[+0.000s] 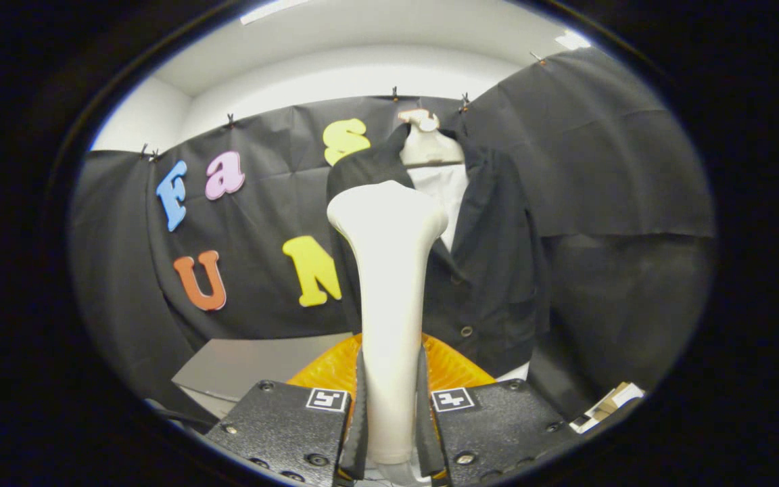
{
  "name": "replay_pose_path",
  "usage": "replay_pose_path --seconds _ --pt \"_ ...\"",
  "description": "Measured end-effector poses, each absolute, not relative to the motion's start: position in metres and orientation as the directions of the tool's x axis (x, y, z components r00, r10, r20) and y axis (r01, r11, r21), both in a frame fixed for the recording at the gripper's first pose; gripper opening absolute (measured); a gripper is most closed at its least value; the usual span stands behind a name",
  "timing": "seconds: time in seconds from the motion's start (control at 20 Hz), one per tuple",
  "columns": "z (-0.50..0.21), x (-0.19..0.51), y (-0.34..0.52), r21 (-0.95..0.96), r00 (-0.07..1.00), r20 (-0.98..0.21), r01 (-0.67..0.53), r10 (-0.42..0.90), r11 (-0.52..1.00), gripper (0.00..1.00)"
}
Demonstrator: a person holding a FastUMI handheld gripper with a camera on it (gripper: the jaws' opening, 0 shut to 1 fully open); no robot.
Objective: Iron the clothes twice with a garment steamer, once on the left side and once on the right side.
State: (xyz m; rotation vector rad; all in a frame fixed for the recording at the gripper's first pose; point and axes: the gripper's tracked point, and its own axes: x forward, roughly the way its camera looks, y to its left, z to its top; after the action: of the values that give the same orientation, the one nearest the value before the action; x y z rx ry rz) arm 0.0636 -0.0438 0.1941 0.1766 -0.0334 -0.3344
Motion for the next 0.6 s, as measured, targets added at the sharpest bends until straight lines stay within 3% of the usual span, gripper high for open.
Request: replay_pose_path --seconds 0.25,0.6 --pt "0.25 0.081 -0.077 0.179 0.931 0.139 0.311 -0.337 0.933 0.32" --pt "0.31 0.138 -0.11 0.147 0.915 0.24 0.295 -0.323 0.944 0.32"
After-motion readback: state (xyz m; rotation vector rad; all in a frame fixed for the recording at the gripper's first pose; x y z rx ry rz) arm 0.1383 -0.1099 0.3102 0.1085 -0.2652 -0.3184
